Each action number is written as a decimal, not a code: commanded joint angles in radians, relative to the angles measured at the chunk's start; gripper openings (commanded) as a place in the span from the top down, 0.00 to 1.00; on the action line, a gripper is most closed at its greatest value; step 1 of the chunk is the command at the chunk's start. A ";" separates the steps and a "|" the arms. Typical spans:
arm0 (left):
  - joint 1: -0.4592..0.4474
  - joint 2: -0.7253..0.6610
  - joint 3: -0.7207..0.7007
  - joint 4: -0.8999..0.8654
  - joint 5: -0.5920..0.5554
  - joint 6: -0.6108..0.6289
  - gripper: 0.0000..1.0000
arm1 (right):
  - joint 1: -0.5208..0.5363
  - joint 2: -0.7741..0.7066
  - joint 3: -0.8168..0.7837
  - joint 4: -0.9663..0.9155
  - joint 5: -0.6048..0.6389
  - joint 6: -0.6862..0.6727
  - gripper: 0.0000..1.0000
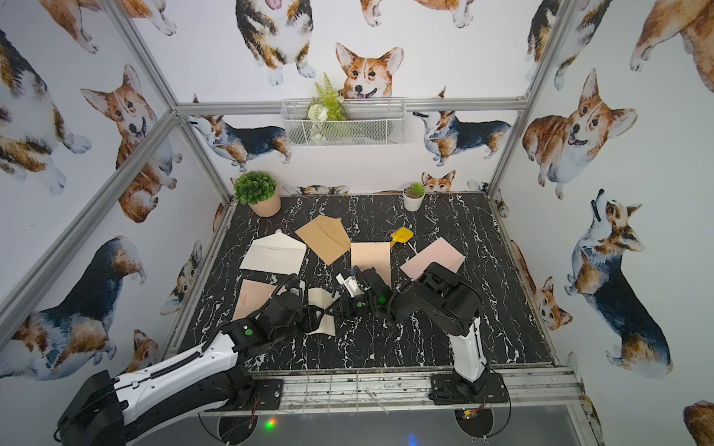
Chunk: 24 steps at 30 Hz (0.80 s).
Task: Take the letter paper out of the envelope
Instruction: Adjust the letter paper at the center of the board.
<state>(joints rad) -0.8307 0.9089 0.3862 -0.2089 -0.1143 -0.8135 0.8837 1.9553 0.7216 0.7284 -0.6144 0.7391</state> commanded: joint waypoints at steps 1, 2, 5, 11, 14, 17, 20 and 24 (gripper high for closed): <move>0.002 -0.011 0.000 -0.025 -0.025 0.006 0.42 | 0.001 -0.005 -0.014 -0.142 0.042 0.005 0.55; 0.002 -0.014 0.000 -0.029 -0.026 0.006 0.42 | 0.002 -0.010 -0.014 -0.149 0.045 0.001 0.55; 0.002 -0.018 -0.001 -0.032 -0.027 0.007 0.42 | 0.001 -0.024 -0.017 -0.176 0.053 -0.012 0.55; 0.002 -0.024 -0.010 -0.026 -0.026 0.002 0.42 | 0.001 -0.033 -0.019 -0.193 0.056 -0.020 0.55; 0.002 -0.027 -0.010 -0.026 -0.023 0.002 0.42 | 0.002 -0.033 -0.017 -0.192 0.056 -0.020 0.55; 0.002 -0.033 -0.011 -0.026 -0.024 0.002 0.42 | 0.001 -0.031 -0.017 -0.191 0.054 -0.020 0.55; 0.002 -0.034 -0.015 -0.019 -0.022 -0.002 0.42 | 0.002 -0.031 -0.017 -0.189 0.052 -0.019 0.55; 0.002 -0.047 -0.024 0.011 -0.017 -0.010 0.42 | 0.001 -0.023 -0.018 -0.177 0.048 -0.012 0.55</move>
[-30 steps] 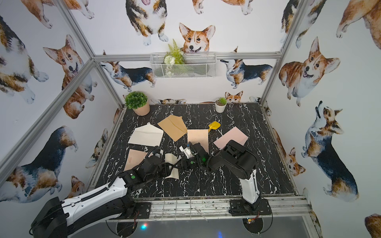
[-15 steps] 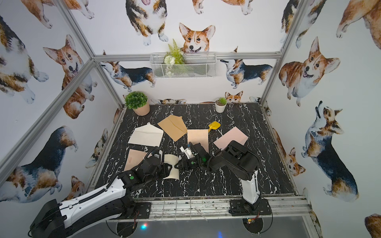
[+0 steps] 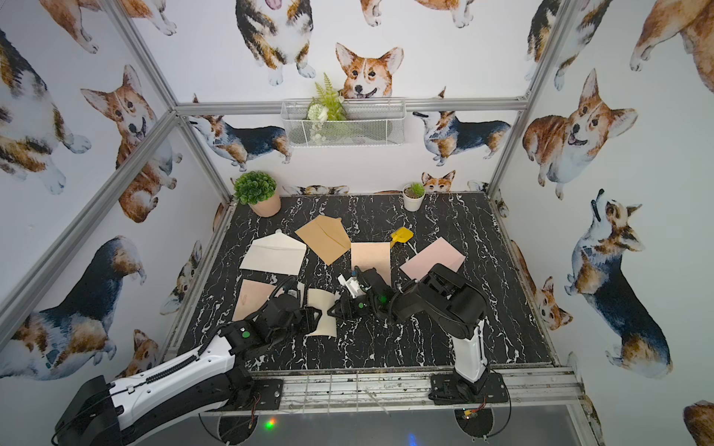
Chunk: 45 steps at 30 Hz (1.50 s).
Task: Take the letter paper out of the envelope
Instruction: Adjust the letter paper at the center of the board.
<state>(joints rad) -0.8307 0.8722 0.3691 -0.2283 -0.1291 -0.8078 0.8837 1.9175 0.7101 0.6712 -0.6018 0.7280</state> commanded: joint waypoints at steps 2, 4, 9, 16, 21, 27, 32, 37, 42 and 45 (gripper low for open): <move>0.002 -0.024 -0.012 0.048 -0.004 -0.019 0.42 | 0.001 0.023 -0.008 -0.107 0.030 0.004 0.55; 0.001 -0.035 -0.008 0.052 -0.010 -0.017 0.42 | 0.002 0.032 -0.011 -0.093 0.026 0.011 0.55; 0.002 -0.034 0.012 0.042 -0.017 -0.004 0.41 | 0.001 0.046 -0.013 -0.067 0.018 0.024 0.55; 0.002 0.008 0.011 0.061 0.000 -0.004 0.41 | 0.001 0.048 -0.017 -0.053 0.013 0.029 0.55; 0.002 -0.005 0.007 0.081 -0.004 -0.010 0.41 | 0.001 0.059 -0.017 -0.034 0.002 0.039 0.55; 0.002 -0.015 0.029 0.086 -0.012 -0.003 0.41 | 0.001 0.083 -0.014 -0.003 -0.013 0.057 0.55; 0.002 0.014 0.042 0.089 -0.002 0.006 0.40 | 0.001 0.083 -0.013 0.004 -0.016 0.061 0.55; 0.002 0.023 0.042 0.104 0.007 0.007 0.40 | 0.001 0.087 -0.014 0.004 -0.016 0.061 0.56; 0.002 0.010 0.046 0.103 -0.003 0.010 0.40 | 0.001 0.093 -0.008 0.002 -0.019 0.062 0.56; 0.002 0.011 0.054 0.112 0.000 0.012 0.40 | 0.001 0.099 -0.004 0.005 -0.023 0.063 0.56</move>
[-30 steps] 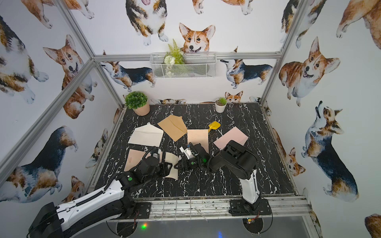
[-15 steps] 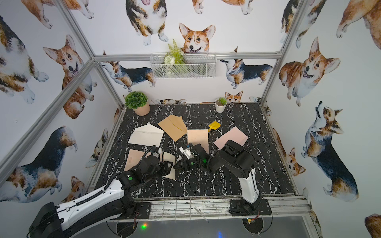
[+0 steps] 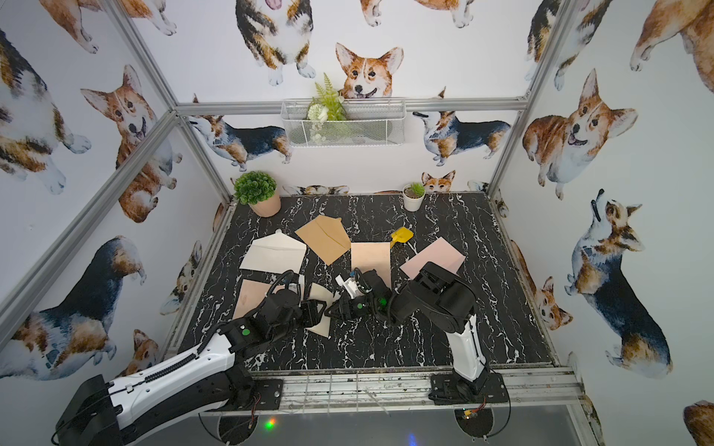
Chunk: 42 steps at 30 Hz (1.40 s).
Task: Take the letter paper out of the envelope
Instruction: Adjust the letter paper at the center of the board.
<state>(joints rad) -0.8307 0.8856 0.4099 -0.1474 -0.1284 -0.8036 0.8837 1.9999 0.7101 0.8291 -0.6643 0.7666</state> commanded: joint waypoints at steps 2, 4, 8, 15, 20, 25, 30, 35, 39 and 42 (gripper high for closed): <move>0.002 0.005 0.025 0.035 0.007 0.014 0.40 | 0.001 0.021 -0.002 -0.151 0.039 0.026 0.56; 0.002 0.017 0.042 0.032 0.012 0.022 0.40 | 0.001 0.023 -0.003 -0.148 0.039 0.028 0.56; 0.002 0.034 0.062 0.032 0.021 0.033 0.40 | 0.001 0.021 -0.011 -0.135 0.037 0.031 0.56; 0.002 0.036 0.077 0.050 0.037 0.031 0.40 | -0.001 0.013 -0.031 -0.104 0.037 0.041 0.56; 0.002 0.042 0.068 0.079 0.061 0.013 0.40 | -0.008 0.000 -0.050 -0.094 0.043 0.041 0.56; -0.001 0.046 0.045 0.114 0.080 -0.008 0.40 | -0.015 -0.013 -0.077 -0.074 0.048 0.046 0.56; -0.003 0.044 0.044 0.110 0.078 -0.006 0.40 | -0.021 -0.042 -0.113 -0.068 0.051 0.046 0.57; -0.004 0.049 0.040 0.110 0.076 -0.004 0.40 | -0.028 -0.098 -0.159 -0.096 0.064 0.030 0.57; -0.004 0.047 0.034 0.109 0.075 -0.003 0.40 | -0.029 -0.160 -0.184 -0.169 0.091 0.000 0.57; -0.005 0.043 0.028 0.102 0.073 0.002 0.40 | -0.029 -0.222 -0.197 -0.245 0.115 -0.029 0.56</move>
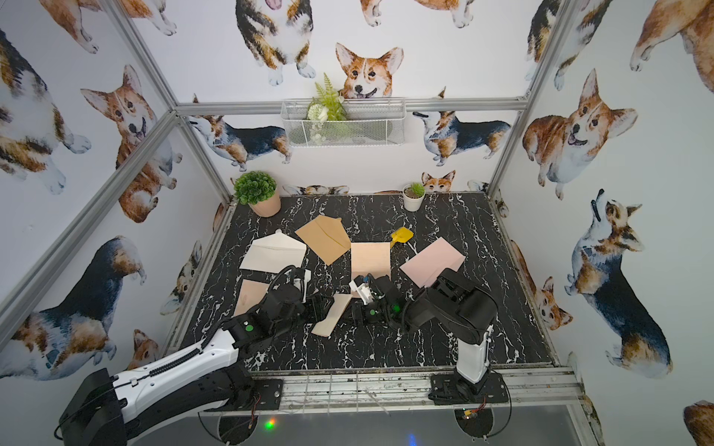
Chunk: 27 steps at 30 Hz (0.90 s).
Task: Take the letter paper out of the envelope
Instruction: Adjust the letter paper at the center of the board.
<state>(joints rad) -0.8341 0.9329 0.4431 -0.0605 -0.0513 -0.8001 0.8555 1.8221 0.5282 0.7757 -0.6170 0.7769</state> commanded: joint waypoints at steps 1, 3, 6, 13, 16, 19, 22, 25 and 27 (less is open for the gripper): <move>-0.001 -0.006 -0.008 0.013 -0.007 -0.002 0.40 | -0.001 -0.066 -0.016 -0.218 0.076 -0.051 0.56; -0.002 -0.008 -0.015 0.012 -0.010 -0.001 0.40 | -0.001 -0.119 -0.014 -0.300 0.103 -0.085 0.56; -0.002 -0.009 -0.021 0.014 -0.008 -0.006 0.40 | -0.001 -0.168 -0.001 -0.396 0.133 -0.125 0.55; -0.003 -0.007 -0.017 -0.027 -0.031 0.017 0.40 | -0.005 -0.233 -0.026 -0.403 0.154 -0.131 0.53; -0.003 0.021 -0.022 -0.070 -0.082 0.037 0.40 | -0.020 -0.198 -0.043 -0.292 0.118 -0.082 0.53; -0.002 0.074 -0.030 -0.081 -0.114 0.054 0.39 | -0.021 -0.124 -0.037 -0.153 0.063 -0.018 0.55; -0.002 0.145 -0.037 -0.055 -0.114 0.064 0.40 | -0.021 -0.028 -0.013 0.000 0.007 0.054 0.58; -0.002 0.190 -0.054 -0.009 -0.135 0.064 0.40 | -0.021 0.023 0.023 0.044 -0.004 0.075 0.61; 0.000 0.193 -0.064 0.011 -0.150 0.066 0.40 | -0.021 0.030 0.039 0.038 -0.003 0.073 0.61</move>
<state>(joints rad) -0.8371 1.1160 0.3908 -0.0986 -0.1547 -0.7433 0.8352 1.8317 0.5453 0.7715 -0.6090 0.7990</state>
